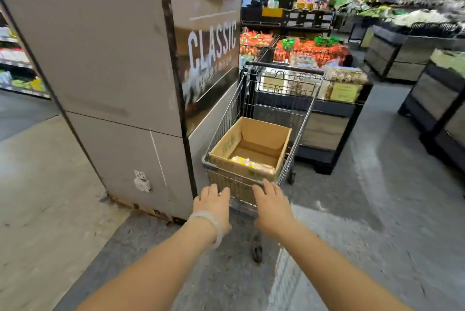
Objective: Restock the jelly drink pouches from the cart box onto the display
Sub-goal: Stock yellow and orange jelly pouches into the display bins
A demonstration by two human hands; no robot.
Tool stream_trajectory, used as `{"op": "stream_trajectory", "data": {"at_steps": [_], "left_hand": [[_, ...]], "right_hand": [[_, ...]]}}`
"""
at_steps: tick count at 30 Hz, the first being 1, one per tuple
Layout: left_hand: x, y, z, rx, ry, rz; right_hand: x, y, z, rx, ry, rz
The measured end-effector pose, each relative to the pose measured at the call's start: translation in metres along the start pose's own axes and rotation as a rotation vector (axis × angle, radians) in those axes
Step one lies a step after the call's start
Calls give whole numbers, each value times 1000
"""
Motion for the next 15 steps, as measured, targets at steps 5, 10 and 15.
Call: {"op": "stream_trajectory", "data": {"at_steps": [5,10,15], "left_hand": [[4,-41,-122,-31,-39,9],[7,-66,-221,-49,-57,-24],[21,-52,-299,32,-73,-14]], "right_hand": [[-31,-22,-123,-7,-12,13],[-61,-39,-228,-14,12,22],[-75,-12,-295,78,39,-3]]}}
Point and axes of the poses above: each hand's wrist, its own z-axis away from the middle knuckle, its own y-axis out of the palm, x = y × z, the point moved 4 cm from there along -z, towards the middle knuckle, and after that the axes turned 6 degrees about y, right-handed, at the moved point
